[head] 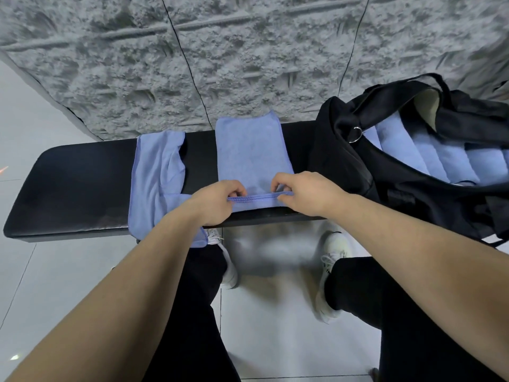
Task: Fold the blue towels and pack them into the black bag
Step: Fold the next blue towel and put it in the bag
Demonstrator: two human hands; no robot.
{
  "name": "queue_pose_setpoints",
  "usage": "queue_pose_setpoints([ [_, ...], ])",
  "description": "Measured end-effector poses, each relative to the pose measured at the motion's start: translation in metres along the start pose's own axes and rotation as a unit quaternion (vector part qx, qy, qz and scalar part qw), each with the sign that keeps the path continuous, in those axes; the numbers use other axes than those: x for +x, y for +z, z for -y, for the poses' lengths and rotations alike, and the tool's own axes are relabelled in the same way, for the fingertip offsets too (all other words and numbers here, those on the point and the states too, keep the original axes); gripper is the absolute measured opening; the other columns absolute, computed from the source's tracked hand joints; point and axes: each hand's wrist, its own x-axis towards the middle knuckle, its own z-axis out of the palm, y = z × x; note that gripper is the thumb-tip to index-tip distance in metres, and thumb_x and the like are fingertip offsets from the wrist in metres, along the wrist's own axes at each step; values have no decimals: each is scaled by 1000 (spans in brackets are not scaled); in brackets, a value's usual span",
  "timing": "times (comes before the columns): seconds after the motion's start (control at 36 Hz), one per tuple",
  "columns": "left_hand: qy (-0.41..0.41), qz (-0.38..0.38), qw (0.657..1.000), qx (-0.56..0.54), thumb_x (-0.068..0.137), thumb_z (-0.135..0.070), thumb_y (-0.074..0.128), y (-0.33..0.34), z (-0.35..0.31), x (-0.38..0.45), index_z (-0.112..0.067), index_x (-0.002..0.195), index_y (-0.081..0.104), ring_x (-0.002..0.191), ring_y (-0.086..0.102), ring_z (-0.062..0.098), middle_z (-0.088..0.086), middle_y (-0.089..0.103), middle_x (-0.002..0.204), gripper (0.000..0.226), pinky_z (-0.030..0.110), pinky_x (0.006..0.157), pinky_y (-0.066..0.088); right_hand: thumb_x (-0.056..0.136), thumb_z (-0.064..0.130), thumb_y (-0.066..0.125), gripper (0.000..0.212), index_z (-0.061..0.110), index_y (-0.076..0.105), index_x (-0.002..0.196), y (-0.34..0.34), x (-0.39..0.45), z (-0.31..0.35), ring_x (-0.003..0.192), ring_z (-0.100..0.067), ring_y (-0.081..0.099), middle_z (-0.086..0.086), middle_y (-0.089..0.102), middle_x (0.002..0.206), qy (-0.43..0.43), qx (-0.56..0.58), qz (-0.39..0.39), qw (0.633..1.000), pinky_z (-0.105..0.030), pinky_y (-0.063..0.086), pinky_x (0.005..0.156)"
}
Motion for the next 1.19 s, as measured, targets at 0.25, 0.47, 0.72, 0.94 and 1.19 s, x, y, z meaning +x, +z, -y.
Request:
queue_pose_setpoints([
  [0.25,-4,-2,998,-64,88,4,40,-5,3,2,-32,89,59,71,57,26,-6,58,102,41,48,70,58,89,31,58,11,40,53,89,-5,8,-6,77,-17,59,11,63,85,-8,16,-2,1000,-37,53,74],
  [0.47,2,-3,1000,-17,88,8,38,-4,-1,7,-29,87,63,68,49,5,-9,51,102,45,9,53,36,94,29,57,17,33,70,104,-4,12,-6,96,-17,57,9,57,102,-58,-54,-21,997,-35,48,82],
  [0.72,-2,-64,998,24,91,-7,55,6,-2,10,-28,84,63,97,44,15,-7,46,105,24,25,76,37,97,16,46,26,22,69,108,7,7,5,103,-23,47,0,58,108,-111,-175,-75,975,-30,31,81],
  [0.94,-28,-108,991,69,88,-5,55,10,-10,11,-29,77,59,88,54,17,-9,52,98,26,28,73,43,94,6,47,28,22,62,111,10,3,9,91,-25,55,-1,56,102,-96,-146,-59,983,-37,47,73],
  [1.19,-37,-124,987,91,87,-8,55,12,-16,7,-24,84,64,93,57,18,-6,61,103,19,29,75,46,92,12,50,26,22,73,98,11,-2,9,90,-24,51,0,64,92,-126,-192,-127,965,-32,22,73],
])
